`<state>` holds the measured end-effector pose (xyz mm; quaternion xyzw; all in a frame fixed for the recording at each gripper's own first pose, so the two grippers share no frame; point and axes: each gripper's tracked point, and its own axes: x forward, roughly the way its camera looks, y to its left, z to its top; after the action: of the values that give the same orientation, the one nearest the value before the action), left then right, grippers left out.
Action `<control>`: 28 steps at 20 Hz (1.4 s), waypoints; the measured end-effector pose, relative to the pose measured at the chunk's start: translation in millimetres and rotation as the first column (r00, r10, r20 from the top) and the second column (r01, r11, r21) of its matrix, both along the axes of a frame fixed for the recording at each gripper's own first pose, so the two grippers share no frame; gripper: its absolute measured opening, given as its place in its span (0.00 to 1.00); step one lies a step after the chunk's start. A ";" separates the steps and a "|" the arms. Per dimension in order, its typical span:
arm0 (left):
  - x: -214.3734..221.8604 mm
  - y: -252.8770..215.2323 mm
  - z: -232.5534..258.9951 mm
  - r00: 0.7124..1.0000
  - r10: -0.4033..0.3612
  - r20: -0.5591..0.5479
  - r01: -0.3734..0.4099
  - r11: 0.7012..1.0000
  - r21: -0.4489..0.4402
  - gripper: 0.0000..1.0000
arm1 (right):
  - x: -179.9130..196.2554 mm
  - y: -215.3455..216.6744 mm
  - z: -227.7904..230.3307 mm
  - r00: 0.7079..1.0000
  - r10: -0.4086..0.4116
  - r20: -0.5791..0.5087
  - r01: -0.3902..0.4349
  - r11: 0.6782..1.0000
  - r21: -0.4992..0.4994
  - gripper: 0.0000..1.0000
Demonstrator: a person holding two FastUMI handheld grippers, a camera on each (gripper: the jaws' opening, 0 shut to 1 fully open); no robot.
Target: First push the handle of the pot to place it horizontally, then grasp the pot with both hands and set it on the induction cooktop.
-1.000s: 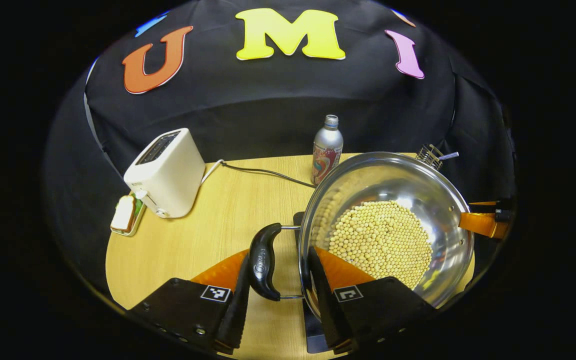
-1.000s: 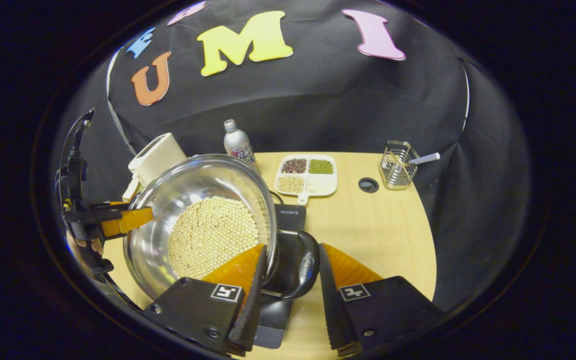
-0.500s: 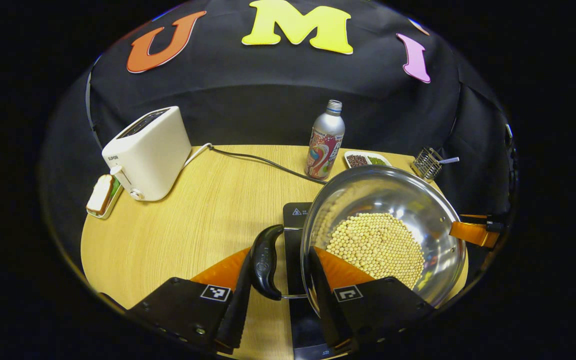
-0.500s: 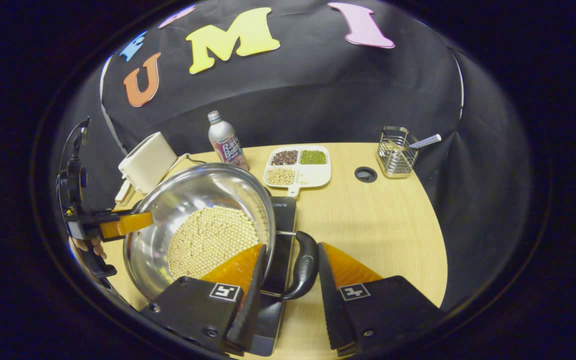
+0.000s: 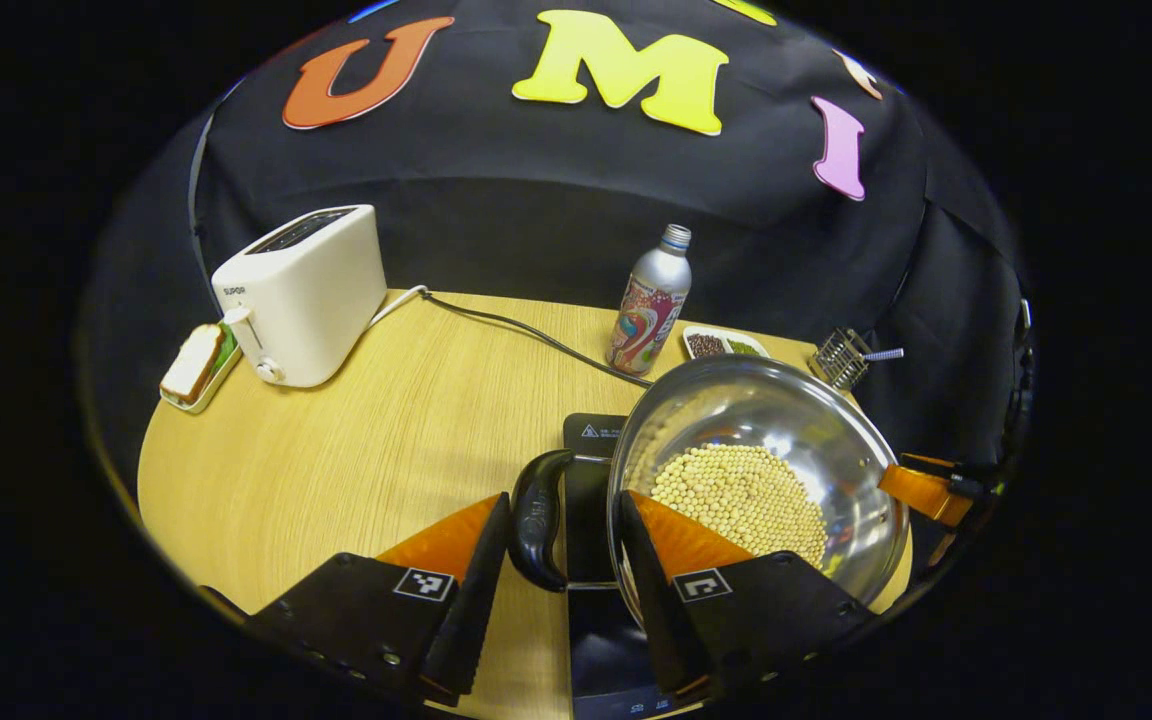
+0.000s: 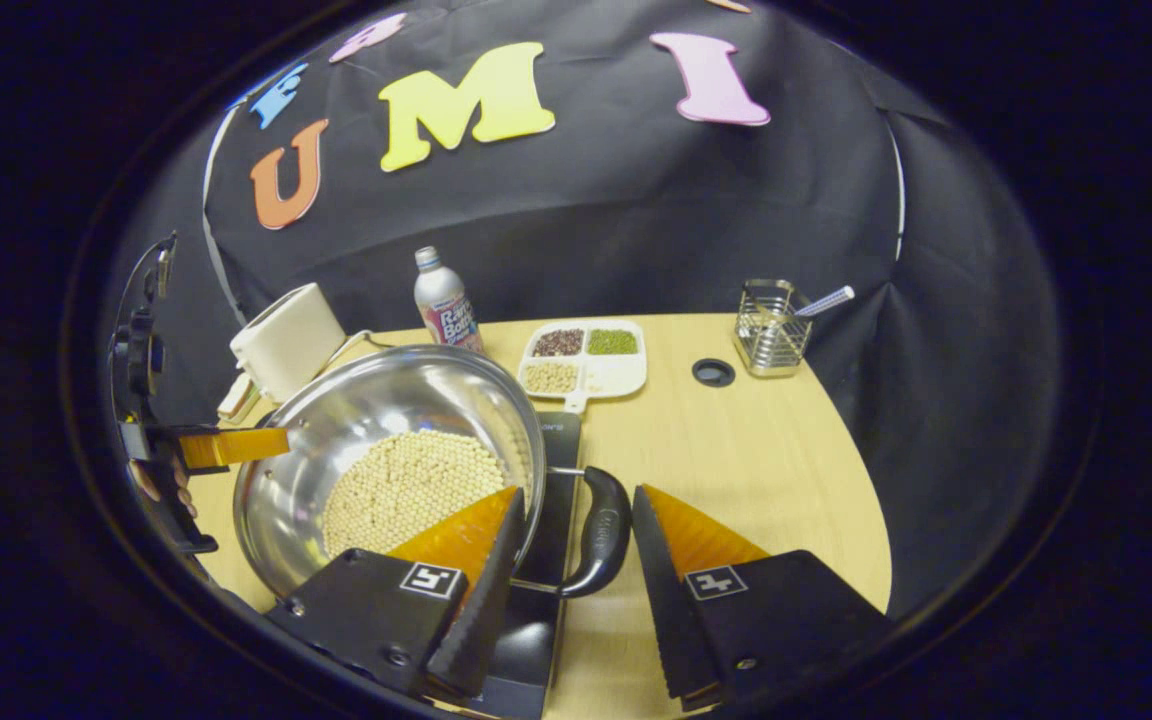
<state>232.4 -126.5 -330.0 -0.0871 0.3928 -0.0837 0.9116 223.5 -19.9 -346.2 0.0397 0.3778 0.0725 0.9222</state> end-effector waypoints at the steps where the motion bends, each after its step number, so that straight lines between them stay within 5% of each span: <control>1: -2.0 6.1 3.4 1.000 0.027 -0.001 -0.027 1.000 -0.010 0.70 | -4.5 -1.3 7.0 0.999 -0.016 0.031 0.016 1.000 0.003 0.68; 4: -14.5 13.3 14.4 0.998 0.052 0.030 -0.051 0.998 -0.032 0.82 | -23.4 -7.0 30.1 0.992 -0.053 0.111 0.052 0.998 0.020 0.80; 14: -94.2 23.1 61.7 0.971 0.023 0.239 -0.038 0.998 0.057 0.95 | -122.8 -30.7 61.8 0.960 -0.159 0.232 0.152 0.987 0.049 0.84; 20: -150.2 39.9 123.5 0.911 0.056 0.409 -0.091 0.994 0.066 0.96 | -163.5 -25.0 99.1 0.944 -0.156 0.291 0.148 0.988 0.050 0.84; 28: -217.5 64.0 207.4 0.837 0.022 0.546 -0.083 0.993 0.087 0.96 | -220.0 -28.7 189.4 0.871 -0.140 0.471 0.140 0.990 0.037 0.86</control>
<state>14.9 -62.5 -122.6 -0.0215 0.1191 -0.0587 0.9909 3.5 -48.6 -156.8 0.0487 0.1376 0.0132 0.9892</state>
